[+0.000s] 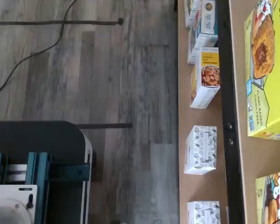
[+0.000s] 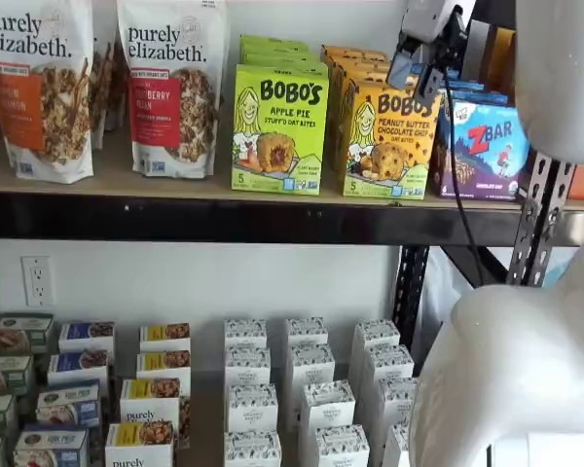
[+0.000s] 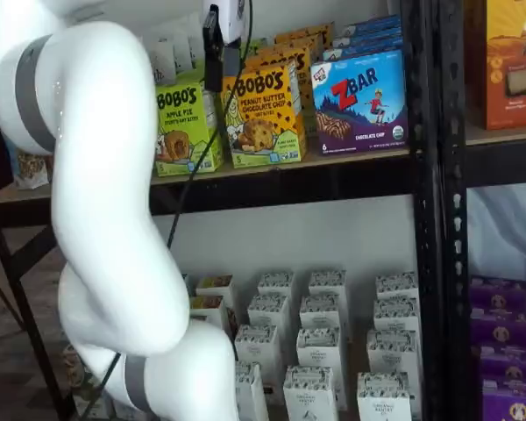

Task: Pick up the orange box on the top shelf, the fifth box from the left

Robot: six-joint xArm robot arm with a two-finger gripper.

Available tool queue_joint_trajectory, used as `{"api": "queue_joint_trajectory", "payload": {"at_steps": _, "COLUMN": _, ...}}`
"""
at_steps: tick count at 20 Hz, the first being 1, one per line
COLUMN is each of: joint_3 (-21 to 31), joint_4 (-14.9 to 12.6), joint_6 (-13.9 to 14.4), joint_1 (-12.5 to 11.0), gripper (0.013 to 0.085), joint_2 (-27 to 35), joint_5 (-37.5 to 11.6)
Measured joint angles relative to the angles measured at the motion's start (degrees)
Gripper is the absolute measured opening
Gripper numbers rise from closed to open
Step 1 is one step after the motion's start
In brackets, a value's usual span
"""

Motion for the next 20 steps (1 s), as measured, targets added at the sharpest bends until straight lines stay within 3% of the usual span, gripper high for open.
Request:
{"api": "queue_joint_trajectory", "payload": {"at_steps": 4, "joint_3": 1.64, "joint_4": -1.78, "joint_6": 0.0, "joint_1": 0.44, "gripper": 0.085, "joint_2": -2.62, "joint_5": -3.63}}
{"api": "queue_joint_trajectory", "payload": {"at_steps": 12, "joint_3": 1.57, "joint_4": -0.67, "joint_6": -0.42, "joint_1": -0.73, "gripper": 0.085, "joint_2": -3.68, "joint_5": -4.52}}
{"api": "queue_joint_trajectory", "payload": {"at_steps": 20, "joint_3": 6.95, "joint_4": -3.43, "joint_6": -0.39, "joint_1": 1.23, "gripper": 0.085, "joint_2": -6.12, "joint_5": -14.2}}
